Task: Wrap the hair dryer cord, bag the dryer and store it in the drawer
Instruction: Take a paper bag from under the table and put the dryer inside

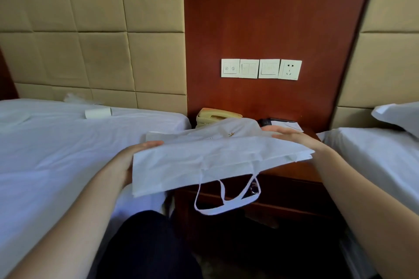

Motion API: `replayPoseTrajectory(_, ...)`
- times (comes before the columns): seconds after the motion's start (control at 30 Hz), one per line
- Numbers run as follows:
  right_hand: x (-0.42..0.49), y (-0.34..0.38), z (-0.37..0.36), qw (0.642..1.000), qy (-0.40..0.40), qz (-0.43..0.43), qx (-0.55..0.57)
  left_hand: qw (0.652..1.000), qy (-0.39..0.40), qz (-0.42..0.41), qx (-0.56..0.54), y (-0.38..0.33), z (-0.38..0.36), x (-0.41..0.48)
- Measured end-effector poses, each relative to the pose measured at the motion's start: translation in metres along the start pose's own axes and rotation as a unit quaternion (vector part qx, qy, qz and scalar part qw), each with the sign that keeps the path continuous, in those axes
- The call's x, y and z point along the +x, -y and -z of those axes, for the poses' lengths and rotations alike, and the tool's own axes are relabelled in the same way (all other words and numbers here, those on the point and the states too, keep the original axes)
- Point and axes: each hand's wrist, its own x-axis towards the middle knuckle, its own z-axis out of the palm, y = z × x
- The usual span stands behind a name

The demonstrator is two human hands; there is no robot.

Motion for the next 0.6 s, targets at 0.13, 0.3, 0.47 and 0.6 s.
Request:
replayPoseTrajectory(0.13,0.030,0.004,-0.006,0.990,-0.079,-0.044,0.108,0.996,-0.064,-0.004,-0.056,-0.012,-0.007,0.023)
replayPoseTrajectory(0.3,0.064,0.018,-0.025,0.887,-0.103,-0.019,0.450,0.974,-0.118,-0.048,-0.188,-0.024,-0.009,0.064)
replayPoseTrajectory(0.47,0.107,0.040,-0.032,0.956,-0.142,-0.036,0.253,0.961,-0.101,-0.064,-0.251,-0.037,-0.007,0.101)
replayPoseTrajectory(0.6,0.141,0.043,-0.030,0.967,-0.246,-0.027,0.064,0.967,-0.030,-0.074,-0.243,-0.040,-0.001,0.111)
